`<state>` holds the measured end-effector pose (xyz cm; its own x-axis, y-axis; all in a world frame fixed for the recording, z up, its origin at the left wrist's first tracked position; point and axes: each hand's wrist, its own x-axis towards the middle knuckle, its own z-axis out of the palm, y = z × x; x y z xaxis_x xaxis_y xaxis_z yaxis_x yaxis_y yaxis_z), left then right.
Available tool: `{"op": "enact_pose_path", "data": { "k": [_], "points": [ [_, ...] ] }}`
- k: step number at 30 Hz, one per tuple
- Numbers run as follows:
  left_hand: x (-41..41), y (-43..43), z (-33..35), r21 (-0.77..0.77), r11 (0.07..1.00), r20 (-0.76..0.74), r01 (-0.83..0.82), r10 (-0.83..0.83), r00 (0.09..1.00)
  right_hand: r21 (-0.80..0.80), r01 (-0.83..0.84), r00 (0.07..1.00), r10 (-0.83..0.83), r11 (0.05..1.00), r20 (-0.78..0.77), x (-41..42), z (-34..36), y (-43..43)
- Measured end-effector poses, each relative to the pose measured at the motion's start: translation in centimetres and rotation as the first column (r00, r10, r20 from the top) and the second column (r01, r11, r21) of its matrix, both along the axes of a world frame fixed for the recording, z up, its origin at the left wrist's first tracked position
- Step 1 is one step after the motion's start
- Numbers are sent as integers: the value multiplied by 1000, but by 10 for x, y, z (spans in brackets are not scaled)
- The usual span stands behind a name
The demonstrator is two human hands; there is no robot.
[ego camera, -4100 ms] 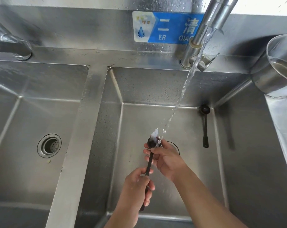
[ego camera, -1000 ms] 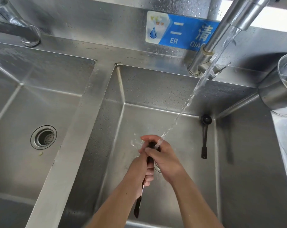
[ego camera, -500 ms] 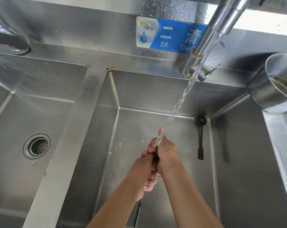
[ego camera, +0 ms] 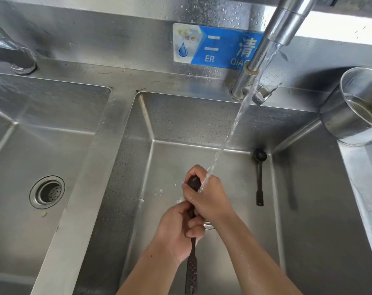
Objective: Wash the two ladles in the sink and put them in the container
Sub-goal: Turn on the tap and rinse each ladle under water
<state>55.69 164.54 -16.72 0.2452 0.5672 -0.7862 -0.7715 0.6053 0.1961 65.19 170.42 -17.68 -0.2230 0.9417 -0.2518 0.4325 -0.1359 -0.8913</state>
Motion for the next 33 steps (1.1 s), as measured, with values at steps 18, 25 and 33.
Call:
{"op": "enact_pose_path", "data": {
  "k": [18,25,33],
  "points": [
    [2,18,25,249,900,-496,358,-199,845,-494,147,734,-429,857,-526,0,14,9],
    [11,19,32,345,843,-651,412,-101,752,-363,114,676,-340,925,-654,-6,39,16],
    [-4,27,40,490,702,-690,517,-52,722,-189,246,740,-310,951,-597,-7,86,49]
  ]
}}
